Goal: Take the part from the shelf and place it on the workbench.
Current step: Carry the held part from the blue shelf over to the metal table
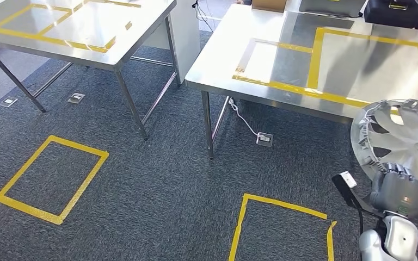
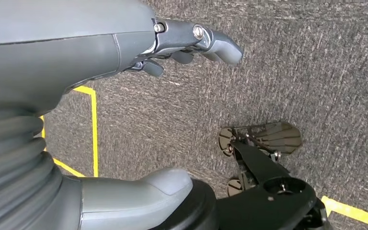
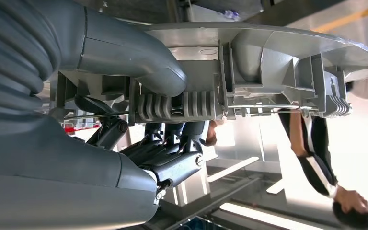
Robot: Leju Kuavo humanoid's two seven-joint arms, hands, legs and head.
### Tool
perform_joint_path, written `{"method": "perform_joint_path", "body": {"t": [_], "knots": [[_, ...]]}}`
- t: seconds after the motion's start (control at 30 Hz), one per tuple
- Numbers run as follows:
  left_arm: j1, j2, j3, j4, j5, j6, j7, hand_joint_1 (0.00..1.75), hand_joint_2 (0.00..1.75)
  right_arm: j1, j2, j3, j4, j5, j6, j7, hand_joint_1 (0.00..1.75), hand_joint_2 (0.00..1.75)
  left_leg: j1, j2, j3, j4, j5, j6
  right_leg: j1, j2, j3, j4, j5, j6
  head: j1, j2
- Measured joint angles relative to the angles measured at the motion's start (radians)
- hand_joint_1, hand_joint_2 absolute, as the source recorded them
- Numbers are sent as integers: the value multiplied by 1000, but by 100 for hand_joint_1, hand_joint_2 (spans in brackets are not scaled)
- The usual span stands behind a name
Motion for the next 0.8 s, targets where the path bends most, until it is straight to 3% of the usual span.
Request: {"method": "perform_joint_path", "body": {"t": [0.13, 0.27, 0.33, 0.4, 0.43, 0.47, 0.5, 0.57, 0.63, 0.67, 0.73, 0.77, 0.8], "knots": [[1, 1, 0, 0, -7, -2, 1, 0, 175, 26, 13, 19, -67, 8, 0, 3, 175, 175, -4, -1, -3, 0, -1, 1, -3, -2, 2, -2, 2, 4, 0, 0], [1, 2, 0, 0, -16, -4, 0, 0, 175, 54, 19, 30, -125, 10, 9, 10, 175, 175, 0, -7, 16, -25, -13, 19, -6, -2, -9, 39, 12, 20, 2, 0], [1, 1, 0, 0, -21, -5, 0, 0, 175, 64, 20, 33, -149, 6, 18, 11, 175, 175, 2, -7, 30, -29, -17, 26, -5, 2, -54, 116, -34, 23, 4, 0], [1, 2, 0, 0, -23, -6, 1, 0, 175, 77, 20, 34, -166, 1, 26, 13, 175, 175, 2, -6, 38, -28, -25, 27, -4, 8, -125, 231, -85, 27, 4, 0], [2, 2, 0, 0, -24, -7, 1, 0, 175, 84, 21, 34, -173, -4, 32, 15, 175, 175, 2, -6, 44, -27, -31, 26, -4, 9, -150, 266, -91, 30, 5, 0], [4, 2, 0, 0, -25, -8, 1, 0, 175, 90, 21, 34, -177, -12, 38, 17, 175, 175, 3, -6, 52, -27, -37, 23, -6, 10, -159, 268, -78, 33, 5, 0], [5, 1, 0, 0, -27, -9, 1, 0, 175, 97, 22, 34, -182, -21, 46, 19, 175, 175, 5, -5, 63, -26, -44, 18, -9, 8, -149, 233, -46, 35, 5, 0], [7, 1, 0, 0, -30, -10, 0, 0, 175, 107, 23, 34, -189, -38, 58, 21, 175, 175, 8, 2, 89, -24, -64, 5, -11, -15, -100, 106, 26, 37, 7, 0], [8, 3, 0, 0, -34, -11, -1, 0, 175, 114, 25, 33, -198, -51, 67, 17, 175, 175, 6, 15, 107, -23, -87, -10, -1, -45, -69, 26, 40, 19, 8, 0], [9, 4, 0, 0, -36, -11, -1, 0, 175, 118, 27, 33, -203, -56, 70, 14, 175, 175, 4, 21, 118, -26, -96, -16, 5, -48, -66, 19, 27, 6, 8, 0], [7, 6, 0, 0, -39, -11, -2, 0, 175, 129, 29, 31, -216, -63, 72, 12, 175, 175, 6, 29, 126, -8, -97, -29, 6, -26, -45, 14, 12, -19, 6, 0], [5, 6, 0, 0, -40, -12, -3, 0, 175, 133, 30, 29, -223, -67, 73, 12, 175, 175, 9, 22, 114, 30, -81, -35, 3, -16, -32, 12, 2, -27, 5, 0], [2, 6, 0, 0, -40, -12, -3, 0, 175, 135, 31, 27, -229, -70, 74, 11, 175, 175, 12, 9, 79, 92, -61, -42, 2, -6, -15, 10, -9, -34, 4, 0]]}}
